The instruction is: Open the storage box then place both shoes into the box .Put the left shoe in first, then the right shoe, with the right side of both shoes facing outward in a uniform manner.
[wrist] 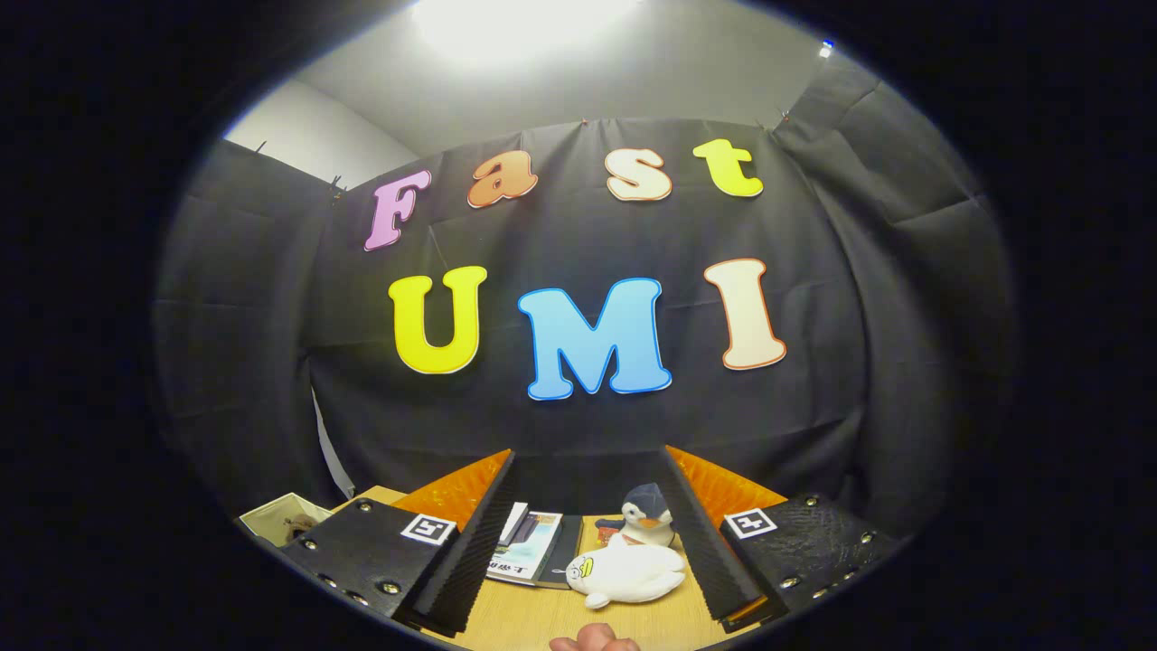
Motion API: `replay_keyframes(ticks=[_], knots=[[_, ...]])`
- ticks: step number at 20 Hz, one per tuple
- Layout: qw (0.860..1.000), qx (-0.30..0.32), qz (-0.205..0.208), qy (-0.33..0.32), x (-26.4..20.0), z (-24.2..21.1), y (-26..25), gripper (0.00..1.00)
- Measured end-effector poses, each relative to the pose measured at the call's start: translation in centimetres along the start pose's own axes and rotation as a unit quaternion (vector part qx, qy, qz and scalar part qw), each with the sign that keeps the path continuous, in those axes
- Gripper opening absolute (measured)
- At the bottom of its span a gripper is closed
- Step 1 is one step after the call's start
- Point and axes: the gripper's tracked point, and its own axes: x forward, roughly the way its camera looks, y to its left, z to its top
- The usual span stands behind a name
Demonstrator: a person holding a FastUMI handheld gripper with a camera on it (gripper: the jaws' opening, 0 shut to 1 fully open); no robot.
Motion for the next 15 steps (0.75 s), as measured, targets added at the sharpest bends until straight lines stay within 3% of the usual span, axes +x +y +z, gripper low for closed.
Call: replay_keyframes(ticks=[9,15], knots=[[0.999,-0.004,0.046,-0.020,1.5,0.3,2.2,0.93],[0.998,-0.011,0.047,-0.045,1.1,-0.1,0.8,0.93]])
